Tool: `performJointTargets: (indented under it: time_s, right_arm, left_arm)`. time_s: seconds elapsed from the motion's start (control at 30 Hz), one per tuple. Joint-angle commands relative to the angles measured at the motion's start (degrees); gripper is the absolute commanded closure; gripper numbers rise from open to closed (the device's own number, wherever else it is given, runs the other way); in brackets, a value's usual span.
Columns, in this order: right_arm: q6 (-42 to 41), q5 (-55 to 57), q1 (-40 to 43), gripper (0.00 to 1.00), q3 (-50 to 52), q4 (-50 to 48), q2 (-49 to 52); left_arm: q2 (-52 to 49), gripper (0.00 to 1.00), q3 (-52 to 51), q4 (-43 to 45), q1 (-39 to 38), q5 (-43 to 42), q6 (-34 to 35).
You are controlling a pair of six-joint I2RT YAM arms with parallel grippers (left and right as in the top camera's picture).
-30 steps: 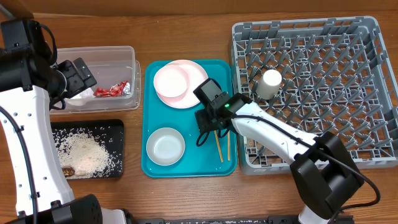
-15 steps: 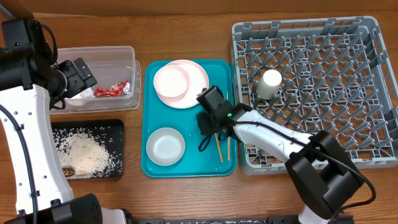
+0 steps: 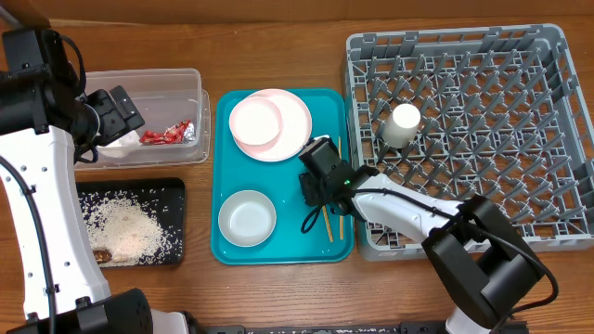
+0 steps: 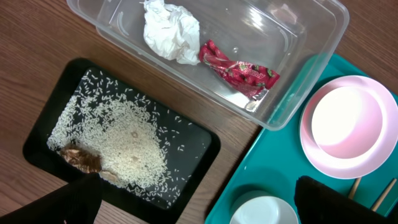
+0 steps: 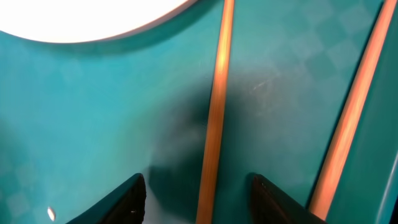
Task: Sort waste into correct bins and load items into the dishwasher
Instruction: 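Close the right gripper on one wooden chopstick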
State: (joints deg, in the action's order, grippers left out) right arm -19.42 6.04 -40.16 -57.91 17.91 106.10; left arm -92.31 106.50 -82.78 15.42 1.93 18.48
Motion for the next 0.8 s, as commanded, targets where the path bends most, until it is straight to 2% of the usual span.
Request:
performJointTargets:
  time_s: [0.0,0.1,0.17,0.2,0.33,0.5,0.53,0.77]
  right_arm:
    - [-0.37,-0.13,-0.11,0.43,2.56,-0.37,0.44]
    - [-0.37,-1.53,-0.11,0.33,2.56,-0.72,0.44]
    - [-0.37,-3.21,-0.11,0.33,2.56,-1.53,0.44]
    - [-0.37,-4.68,-0.11,0.35,2.56,-2.12,0.44]
    - [-0.42,-7.67,-0.11,0.64,2.56,-3.13,0.44]
    - [-1.73,-7.74,-0.11,0.67,2.51,-3.37,0.44]
    - [-3.52,-7.89,-0.11,0.73,2.19,-3.54,0.44]
    - [-6.38,-10.27,-0.11,0.83,1.77,-5.95,0.42]
  left_arm:
    - [-0.31,0.00,0.00,0.11,0.31,-0.42,0.83]
    - [-0.31,0.00,0.00,0.11,0.31,-0.42,0.83]
    - [-0.31,0.00,0.00,0.11,0.31,-0.42,0.83]
    - [-0.31,0.00,0.00,0.11,0.31,-0.42,0.83]
    - [-0.31,0.00,0.00,0.11,0.31,-0.42,0.83]
    - [-0.31,0.00,0.00,0.11,0.31,-0.42,0.83]
    - [-0.31,0.00,0.00,0.11,0.31,-0.42,0.83]
    - [-0.31,0.00,0.00,0.11,0.31,-0.42,0.83]
